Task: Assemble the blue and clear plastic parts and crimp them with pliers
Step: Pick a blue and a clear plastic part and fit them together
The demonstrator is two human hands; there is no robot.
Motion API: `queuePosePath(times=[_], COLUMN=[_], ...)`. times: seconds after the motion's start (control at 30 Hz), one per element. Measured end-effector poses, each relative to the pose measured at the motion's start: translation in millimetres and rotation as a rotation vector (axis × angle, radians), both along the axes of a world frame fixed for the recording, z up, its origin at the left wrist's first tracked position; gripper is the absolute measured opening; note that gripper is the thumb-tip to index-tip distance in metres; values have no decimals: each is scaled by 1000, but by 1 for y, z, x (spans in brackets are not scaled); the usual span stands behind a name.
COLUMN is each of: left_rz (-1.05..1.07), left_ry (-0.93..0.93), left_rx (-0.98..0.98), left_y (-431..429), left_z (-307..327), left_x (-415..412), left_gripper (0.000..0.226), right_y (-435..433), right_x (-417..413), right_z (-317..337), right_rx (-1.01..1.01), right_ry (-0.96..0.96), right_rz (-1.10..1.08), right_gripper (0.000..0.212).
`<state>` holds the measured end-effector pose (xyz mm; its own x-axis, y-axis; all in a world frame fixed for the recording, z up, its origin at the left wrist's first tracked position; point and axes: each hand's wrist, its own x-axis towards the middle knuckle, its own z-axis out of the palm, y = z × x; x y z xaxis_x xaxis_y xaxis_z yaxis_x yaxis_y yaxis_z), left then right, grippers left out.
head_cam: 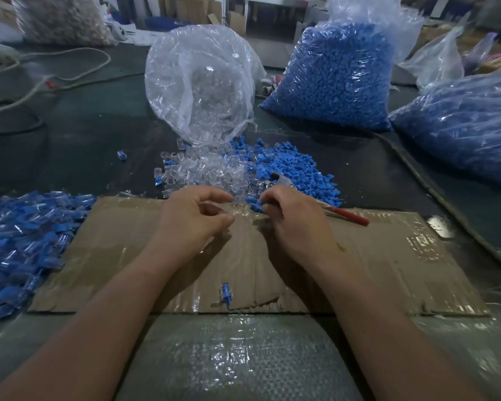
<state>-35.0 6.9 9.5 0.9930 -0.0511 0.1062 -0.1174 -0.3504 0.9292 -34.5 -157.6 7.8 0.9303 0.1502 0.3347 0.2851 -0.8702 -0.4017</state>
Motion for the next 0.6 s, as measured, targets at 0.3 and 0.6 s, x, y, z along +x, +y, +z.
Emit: queuePosePath(times=[0.3, 0.6], left_rz=[-4, -62], left_ry=[97, -10], left_rx=[-150, -119], left_y=[-2, -10], left_z=[-2, 0], left_x=[4, 0], left_gripper=[28, 30], right_y=[6, 14], right_x=[-12, -13], right_z=[4, 2], right_rx=[423, 451], right_ry=[-4, 49], right_rz=[60, 32], right_gripper=[17, 7])
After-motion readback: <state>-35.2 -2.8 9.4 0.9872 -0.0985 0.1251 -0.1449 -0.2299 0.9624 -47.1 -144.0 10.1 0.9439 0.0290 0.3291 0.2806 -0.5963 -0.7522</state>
